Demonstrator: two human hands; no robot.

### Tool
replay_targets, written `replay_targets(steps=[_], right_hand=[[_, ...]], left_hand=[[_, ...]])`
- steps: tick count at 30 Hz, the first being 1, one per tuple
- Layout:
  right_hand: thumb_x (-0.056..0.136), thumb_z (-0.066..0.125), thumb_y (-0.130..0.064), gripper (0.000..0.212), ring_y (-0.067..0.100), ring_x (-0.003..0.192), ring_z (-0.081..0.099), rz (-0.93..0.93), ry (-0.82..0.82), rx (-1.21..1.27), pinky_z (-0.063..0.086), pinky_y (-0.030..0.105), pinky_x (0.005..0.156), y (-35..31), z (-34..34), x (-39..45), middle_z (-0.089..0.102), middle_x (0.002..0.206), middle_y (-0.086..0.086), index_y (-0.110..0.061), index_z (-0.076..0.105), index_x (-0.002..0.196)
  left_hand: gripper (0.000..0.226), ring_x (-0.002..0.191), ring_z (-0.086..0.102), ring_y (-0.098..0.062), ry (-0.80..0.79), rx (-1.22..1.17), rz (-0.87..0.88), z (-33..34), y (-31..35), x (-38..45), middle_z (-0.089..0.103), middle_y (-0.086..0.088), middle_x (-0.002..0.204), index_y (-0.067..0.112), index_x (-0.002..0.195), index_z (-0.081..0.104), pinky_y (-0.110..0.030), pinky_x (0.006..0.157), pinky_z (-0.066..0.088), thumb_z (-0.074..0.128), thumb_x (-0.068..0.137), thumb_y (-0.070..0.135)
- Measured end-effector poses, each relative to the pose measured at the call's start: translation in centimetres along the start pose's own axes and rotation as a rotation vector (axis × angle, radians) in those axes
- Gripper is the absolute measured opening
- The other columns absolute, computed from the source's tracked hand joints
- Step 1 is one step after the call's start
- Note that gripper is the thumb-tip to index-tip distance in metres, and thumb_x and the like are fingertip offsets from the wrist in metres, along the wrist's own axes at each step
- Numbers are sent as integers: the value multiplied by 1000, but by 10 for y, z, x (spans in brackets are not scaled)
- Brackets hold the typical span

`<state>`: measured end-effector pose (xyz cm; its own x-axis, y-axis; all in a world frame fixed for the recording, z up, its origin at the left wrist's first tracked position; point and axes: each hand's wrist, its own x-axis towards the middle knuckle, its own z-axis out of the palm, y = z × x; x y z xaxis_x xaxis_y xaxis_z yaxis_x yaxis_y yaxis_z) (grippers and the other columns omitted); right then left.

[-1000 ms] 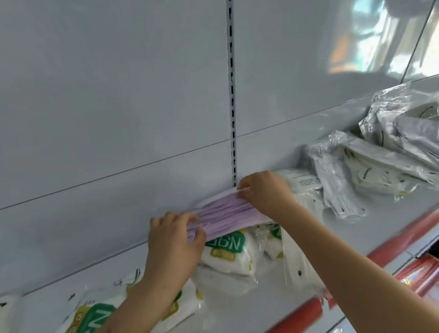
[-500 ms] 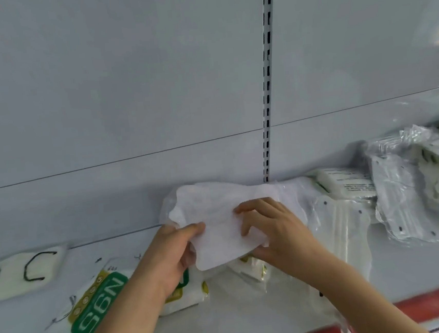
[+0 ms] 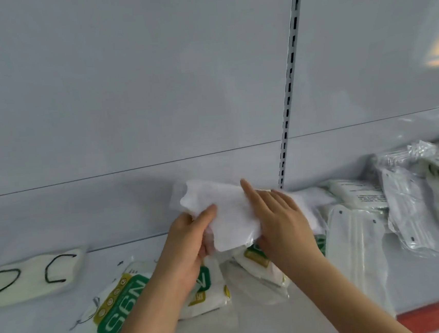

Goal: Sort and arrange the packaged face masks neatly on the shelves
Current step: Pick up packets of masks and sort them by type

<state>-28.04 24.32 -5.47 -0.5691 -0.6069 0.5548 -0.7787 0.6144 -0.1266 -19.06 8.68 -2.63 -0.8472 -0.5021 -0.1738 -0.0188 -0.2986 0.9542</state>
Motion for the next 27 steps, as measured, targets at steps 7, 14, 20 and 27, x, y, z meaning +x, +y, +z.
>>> replay_targets(steps=[7, 14, 20, 27], right_hand=[[86, 71, -26, 12, 16, 68, 61, 445, 117, 483, 43, 28, 55, 16, -62, 57, 64, 72, -8, -30, 62, 93], [89, 66, -10, 6, 35, 81, 72, 821, -59, 1319, 57, 58, 86, -4, -51, 58, 76, 86, 17, -8, 72, 91], [81, 76, -48, 44, 13, 91, 71, 694, -116, 1006, 59, 40, 85, -21, -20, 39, 73, 100, -5, -22, 61, 114], [57, 86, -63, 107, 8, 119, 62, 548, -143, 1252, 54, 37, 99, -40, -9, 33, 61, 131, -8, -31, 35, 145]], left_hand=[[54, 106, 69, -18, 43, 129, 97, 2, 7, 15, 70, -7, 125, 20, 128, 63, -39, 94, 56, 64, 89, 56], [54, 110, 71, -17, -208, 212, 73, 16, 19, 16, 74, 4, 120, 28, 131, 62, -46, 106, 50, 68, 87, 59], [20, 84, 76, -6, -54, 354, 176, 0, 7, 13, 79, 13, 93, 29, 116, 69, -21, 69, 60, 66, 97, 32], [68, 133, 54, -22, -115, 591, 210, -10, -2, 13, 53, -6, 147, 15, 149, 39, -29, 102, 48, 70, 90, 31]])
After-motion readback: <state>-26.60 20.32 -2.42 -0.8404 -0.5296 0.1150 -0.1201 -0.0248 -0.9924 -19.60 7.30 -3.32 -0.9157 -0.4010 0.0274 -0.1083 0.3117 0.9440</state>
